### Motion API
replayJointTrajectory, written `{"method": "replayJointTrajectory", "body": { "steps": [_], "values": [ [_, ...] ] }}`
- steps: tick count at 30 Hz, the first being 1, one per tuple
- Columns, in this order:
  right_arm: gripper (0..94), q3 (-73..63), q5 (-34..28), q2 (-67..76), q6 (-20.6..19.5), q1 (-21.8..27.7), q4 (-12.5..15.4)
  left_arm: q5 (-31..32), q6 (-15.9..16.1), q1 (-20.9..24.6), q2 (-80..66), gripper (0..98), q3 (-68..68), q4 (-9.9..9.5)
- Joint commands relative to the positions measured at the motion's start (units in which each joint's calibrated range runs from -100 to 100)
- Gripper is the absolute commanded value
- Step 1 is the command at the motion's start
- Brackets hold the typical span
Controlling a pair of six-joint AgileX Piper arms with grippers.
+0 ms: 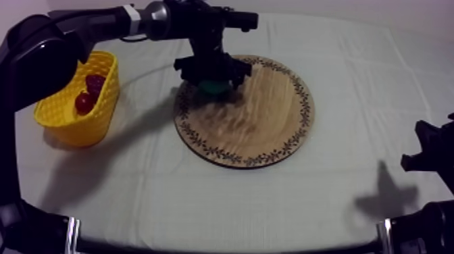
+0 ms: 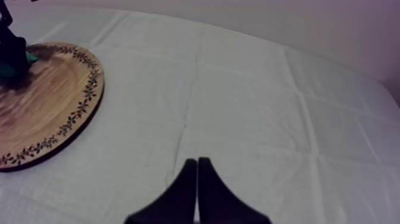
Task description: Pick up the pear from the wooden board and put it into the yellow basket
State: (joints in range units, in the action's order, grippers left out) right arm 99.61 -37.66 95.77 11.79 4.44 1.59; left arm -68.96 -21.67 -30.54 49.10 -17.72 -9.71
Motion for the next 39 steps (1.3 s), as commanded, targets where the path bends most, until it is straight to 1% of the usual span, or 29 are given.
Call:
{"method": "replayJointTrajectory", "body": {
  "steps": [1,4,11,15,21,26,34,39],
  "values": [
    [0.5,0.1,0.0,0.0,0.0,0.0,0.0,0.0,-0.2,0.0,0.3,77.7,-0.2,-0.17],
    [0.5,0.1,0.0,0.0,0.0,0.0,0.0,0.1,-0.3,0.0,0.7,73.0,-0.6,-0.39],
    [0.5,0.1,0.0,0.0,0.0,0.0,0.0,1.4,0.0,0.0,1.1,54.2,-1.1,-1.20],
    [0.5,0.1,0.0,0.0,0.0,0.0,0.0,2.0,0.2,0.0,1.1,48.9,-1.1,-1.41],
    [0.5,0.1,0.0,0.0,0.0,0.0,0.0,1.6,0.3,0.3,-0.9,48.5,-1.0,-1.78],
    [0.5,0.1,0.0,0.0,0.0,0.0,0.0,1.3,1.0,1.8,-6.6,49.3,0.2,-1.25],
    [0.5,0.1,0.0,0.0,0.0,0.0,0.0,0.3,3.9,5.5,-20.6,51.2,7.6,-0.77],
    [0.5,0.1,0.0,0.0,0.0,0.0,0.0,-0.4,6.6,8.0,-31.3,50.7,16.1,-0.52]
  ]
}}
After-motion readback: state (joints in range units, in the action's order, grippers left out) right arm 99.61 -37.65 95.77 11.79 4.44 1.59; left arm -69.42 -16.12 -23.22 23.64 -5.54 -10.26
